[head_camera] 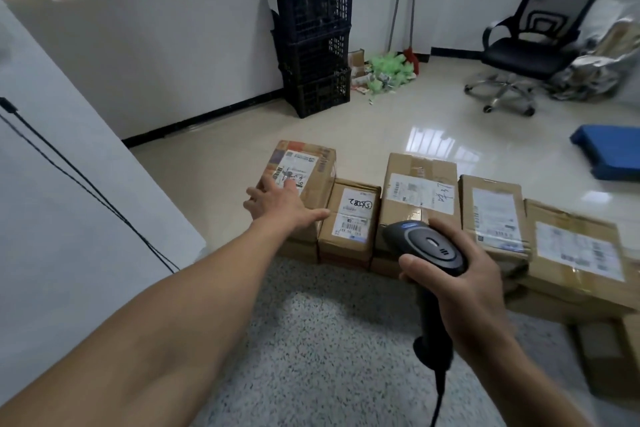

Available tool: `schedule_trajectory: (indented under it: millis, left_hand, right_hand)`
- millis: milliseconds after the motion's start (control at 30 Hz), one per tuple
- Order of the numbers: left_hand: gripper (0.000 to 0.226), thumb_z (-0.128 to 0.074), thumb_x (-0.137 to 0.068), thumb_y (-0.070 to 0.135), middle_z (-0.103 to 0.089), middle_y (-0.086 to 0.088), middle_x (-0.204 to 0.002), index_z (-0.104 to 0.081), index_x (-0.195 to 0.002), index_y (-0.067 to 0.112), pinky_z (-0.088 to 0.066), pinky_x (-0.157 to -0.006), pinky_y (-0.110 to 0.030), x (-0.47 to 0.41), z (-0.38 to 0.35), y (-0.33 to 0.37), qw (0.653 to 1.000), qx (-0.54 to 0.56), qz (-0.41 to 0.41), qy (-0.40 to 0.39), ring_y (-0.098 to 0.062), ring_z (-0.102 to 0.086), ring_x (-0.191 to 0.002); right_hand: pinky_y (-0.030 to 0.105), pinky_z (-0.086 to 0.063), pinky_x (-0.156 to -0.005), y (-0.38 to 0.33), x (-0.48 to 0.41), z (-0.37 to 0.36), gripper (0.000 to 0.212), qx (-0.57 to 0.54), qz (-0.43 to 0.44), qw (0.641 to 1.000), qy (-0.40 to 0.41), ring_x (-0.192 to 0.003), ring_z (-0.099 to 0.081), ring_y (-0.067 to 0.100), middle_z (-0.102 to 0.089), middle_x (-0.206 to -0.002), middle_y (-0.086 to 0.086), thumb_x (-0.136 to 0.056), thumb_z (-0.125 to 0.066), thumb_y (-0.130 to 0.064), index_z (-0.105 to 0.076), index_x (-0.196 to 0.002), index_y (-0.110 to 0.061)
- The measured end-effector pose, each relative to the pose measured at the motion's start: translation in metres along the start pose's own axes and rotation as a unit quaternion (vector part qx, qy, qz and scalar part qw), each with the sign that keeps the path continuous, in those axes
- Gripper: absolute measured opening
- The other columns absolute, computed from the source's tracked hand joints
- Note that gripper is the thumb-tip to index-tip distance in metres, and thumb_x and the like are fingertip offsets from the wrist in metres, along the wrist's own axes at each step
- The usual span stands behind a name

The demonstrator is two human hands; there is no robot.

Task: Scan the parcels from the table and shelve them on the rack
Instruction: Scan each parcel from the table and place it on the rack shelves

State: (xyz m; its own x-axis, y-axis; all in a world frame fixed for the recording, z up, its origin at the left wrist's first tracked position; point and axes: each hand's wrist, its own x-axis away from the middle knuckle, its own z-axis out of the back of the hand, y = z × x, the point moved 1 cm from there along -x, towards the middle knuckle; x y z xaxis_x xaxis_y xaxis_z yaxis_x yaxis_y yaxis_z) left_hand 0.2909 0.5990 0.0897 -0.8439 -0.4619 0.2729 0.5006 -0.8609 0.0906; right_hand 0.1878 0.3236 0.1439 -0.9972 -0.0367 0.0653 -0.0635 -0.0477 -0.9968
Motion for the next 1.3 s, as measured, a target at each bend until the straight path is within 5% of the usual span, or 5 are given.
schedule_trajectory:
  millis: [700, 900, 1067, 1200, 1300]
  left_hand:
    - [0.089, -0.064, -0.059, 0.081, -0.035, -0.009, -0.131, -0.044, -0.128, 0.028, -0.045, -0.096, -0.05, 0.038, 0.01, -0.051, 0.986, 0.092, -0.06, 0.123, -0.034, -0.044, -0.115]
    - [0.089, -0.061, -0.06, 0.084, -0.034, -0.005, -0.128, -0.043, -0.129, 0.031, -0.047, -0.096, -0.049, 0.092, -0.004, -0.085, 0.987, 0.09, -0.041, 0.129, -0.029, -0.045, -0.112]
    - [0.09, -0.063, -0.062, 0.084, -0.033, -0.004, -0.13, -0.042, -0.132, 0.032, -0.045, -0.097, -0.046, 0.151, -0.027, -0.101, 0.988, 0.09, -0.009, 0.122, -0.027, -0.043, -0.115]
    - [0.093, -0.063, -0.063, 0.084, -0.032, -0.006, -0.134, -0.039, -0.137, 0.033, -0.044, -0.098, -0.046, 0.197, -0.046, -0.102, 0.991, 0.077, 0.026, 0.103, -0.028, -0.043, -0.119]
    - [0.094, -0.062, -0.063, 0.084, -0.032, -0.006, -0.136, -0.038, -0.139, 0.034, -0.042, -0.1, -0.047, 0.23, -0.065, -0.101, 0.992, 0.074, 0.045, 0.093, -0.029, -0.042, -0.122]
  right_hand:
    - [0.036, -0.056, -0.076, -0.01, 0.041, -0.047, 0.066, -0.003, -0.012, 1.0, 0.002, -0.093, -0.074, 0.025, -0.075, -0.104, -0.002, -0.055, -0.085, -0.031, -0.061, -0.116, -0.044]
    - [0.04, -0.06, -0.079, -0.011, 0.062, -0.054, 0.089, 0.001, -0.001, 0.999, -0.039, -0.095, -0.074, 0.027, -0.073, -0.11, -0.002, -0.052, -0.088, -0.039, -0.059, -0.136, -0.029]
    - [0.024, -0.055, -0.063, -0.015, 0.087, -0.045, 0.069, -0.015, -0.005, 0.995, -0.093, -0.09, -0.073, 0.028, -0.071, -0.11, 0.003, -0.074, -0.085, -0.007, -0.057, -0.134, -0.026]
    - [0.025, -0.055, -0.055, -0.014, 0.107, -0.028, 0.059, -0.025, -0.004, 0.993, -0.113, -0.077, -0.073, 0.029, -0.072, -0.101, 0.003, -0.074, -0.083, -0.001, -0.061, -0.117, -0.034]
    - [0.027, -0.055, -0.057, -0.006, 0.119, -0.013, 0.067, -0.029, -0.013, 0.991, -0.126, -0.083, -0.073, 0.031, -0.071, -0.107, 0.004, -0.074, -0.084, -0.003, -0.059, -0.131, -0.026]
